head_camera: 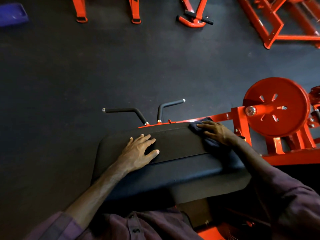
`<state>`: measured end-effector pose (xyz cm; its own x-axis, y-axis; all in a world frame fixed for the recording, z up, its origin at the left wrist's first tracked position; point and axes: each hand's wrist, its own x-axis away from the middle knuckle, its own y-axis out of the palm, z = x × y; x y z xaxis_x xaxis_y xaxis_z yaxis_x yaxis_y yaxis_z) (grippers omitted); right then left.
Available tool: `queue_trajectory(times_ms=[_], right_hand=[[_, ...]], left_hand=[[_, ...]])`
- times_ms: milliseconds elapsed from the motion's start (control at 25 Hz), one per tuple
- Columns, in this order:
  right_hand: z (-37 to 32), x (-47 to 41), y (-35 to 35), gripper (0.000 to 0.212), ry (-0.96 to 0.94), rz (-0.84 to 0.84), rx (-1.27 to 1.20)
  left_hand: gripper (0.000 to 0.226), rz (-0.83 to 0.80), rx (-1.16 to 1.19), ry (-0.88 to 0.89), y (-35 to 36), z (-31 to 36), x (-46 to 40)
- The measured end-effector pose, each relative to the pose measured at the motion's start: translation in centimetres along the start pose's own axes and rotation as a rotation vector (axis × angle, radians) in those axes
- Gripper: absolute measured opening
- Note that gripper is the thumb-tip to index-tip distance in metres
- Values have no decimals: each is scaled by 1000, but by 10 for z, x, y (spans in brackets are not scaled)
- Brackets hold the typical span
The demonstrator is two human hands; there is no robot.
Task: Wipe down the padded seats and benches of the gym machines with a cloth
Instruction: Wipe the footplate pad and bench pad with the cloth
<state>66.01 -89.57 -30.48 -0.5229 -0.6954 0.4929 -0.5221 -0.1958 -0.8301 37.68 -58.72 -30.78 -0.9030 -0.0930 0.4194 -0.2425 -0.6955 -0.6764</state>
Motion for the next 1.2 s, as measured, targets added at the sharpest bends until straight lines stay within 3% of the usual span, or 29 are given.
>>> queue_trajectory(times_ms=[120,160,320,440,480,640,800,920,1000,1160,1200], right_hand=[[-19,-29,9,47,313,42,64],[-33,-39,14,48,338,31,68],[-29,-48,13,47,25,19,86],[-33,-64,10,47,292,-23,67],[-46,-72,15,50,303,-43,64],[-49,-78,26,73,-11,-33,53],[-59,-89,22,58,252,-61,76],[-88,-95,38,75,54,-57,37],[-80,-94,28,70,-39,-94,16],[-99,-100,25,51,235,-58,32],[-119,-100,27,51,229,-53,26]], left_hand=[[66,17,1,2,2,-2,-2],[66,19,5,4,2,-3,-2],[67,19,30,-1,3,-5,-3],[67,32,39,-6,3,-5,-3],[67,37,46,-7,3,-6,-3],[67,40,65,-2,3,-6,-3],[69,40,76,-11,2,-7,-1],[68,39,73,-5,0,-5,-2],[68,32,82,1,-1,-5,-2],[69,42,128,1,-2,-13,1],[69,43,126,3,-3,-13,1]])
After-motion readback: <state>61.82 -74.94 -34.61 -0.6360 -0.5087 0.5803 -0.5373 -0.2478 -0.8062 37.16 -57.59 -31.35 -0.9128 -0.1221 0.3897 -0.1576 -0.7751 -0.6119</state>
